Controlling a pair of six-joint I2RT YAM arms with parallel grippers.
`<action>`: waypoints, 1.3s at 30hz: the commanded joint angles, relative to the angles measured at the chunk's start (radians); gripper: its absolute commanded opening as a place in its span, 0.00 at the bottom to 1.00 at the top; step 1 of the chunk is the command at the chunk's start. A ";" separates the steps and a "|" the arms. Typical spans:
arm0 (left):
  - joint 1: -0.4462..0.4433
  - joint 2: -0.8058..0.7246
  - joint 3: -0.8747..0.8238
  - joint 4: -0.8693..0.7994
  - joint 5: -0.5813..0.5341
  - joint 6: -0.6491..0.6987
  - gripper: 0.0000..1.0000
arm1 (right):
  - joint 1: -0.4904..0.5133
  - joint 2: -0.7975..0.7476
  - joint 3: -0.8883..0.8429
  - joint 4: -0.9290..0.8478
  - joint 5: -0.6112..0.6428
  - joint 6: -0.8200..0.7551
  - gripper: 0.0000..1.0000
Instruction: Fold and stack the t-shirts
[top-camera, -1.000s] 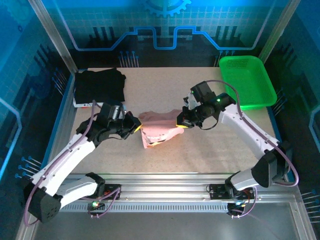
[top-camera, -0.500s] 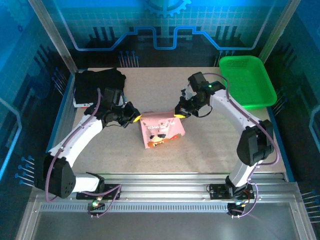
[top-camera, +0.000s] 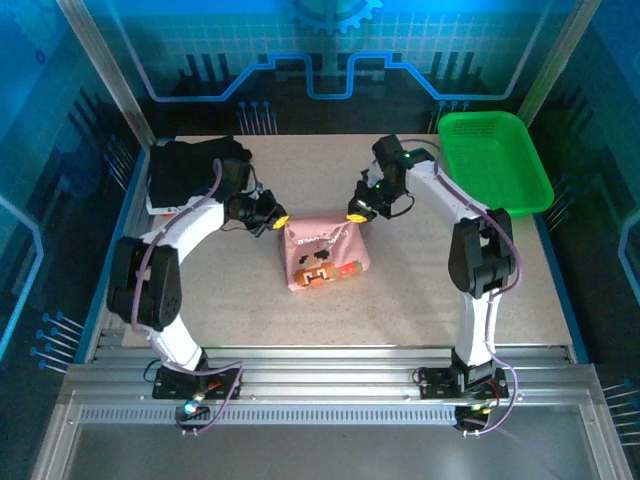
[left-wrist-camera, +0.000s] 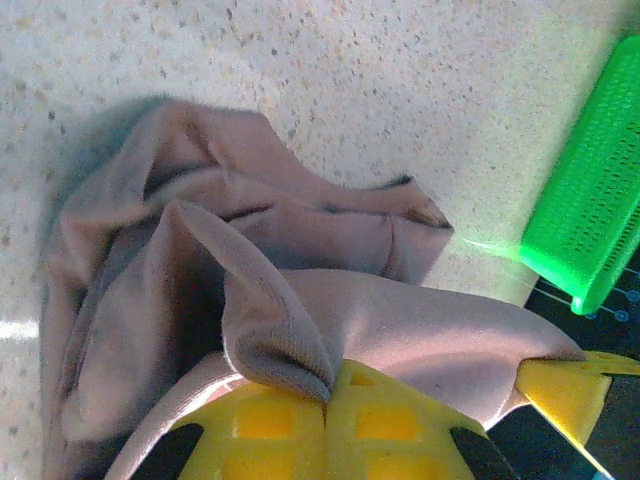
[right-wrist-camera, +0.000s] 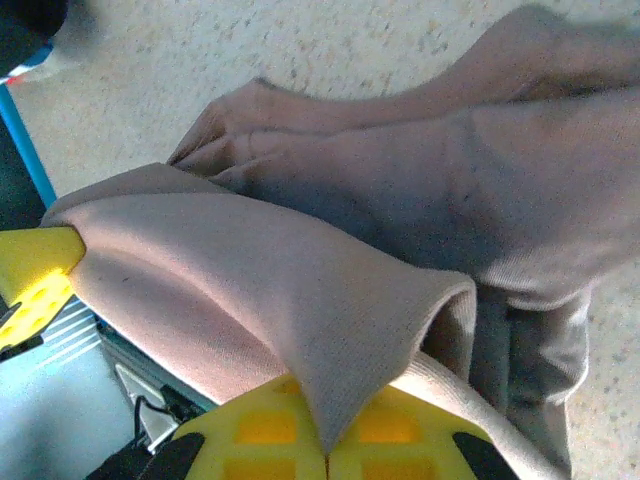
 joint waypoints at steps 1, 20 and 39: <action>0.028 0.081 0.068 0.025 0.043 0.043 0.00 | -0.022 0.092 0.085 -0.045 0.007 -0.014 0.05; 0.098 -0.056 0.224 -0.080 -0.100 0.047 0.65 | -0.047 0.098 0.342 -0.089 0.035 -0.182 0.75; -0.050 -0.312 -0.321 0.134 -0.245 0.034 0.78 | 0.054 -0.067 -0.335 0.419 -0.114 -0.097 0.79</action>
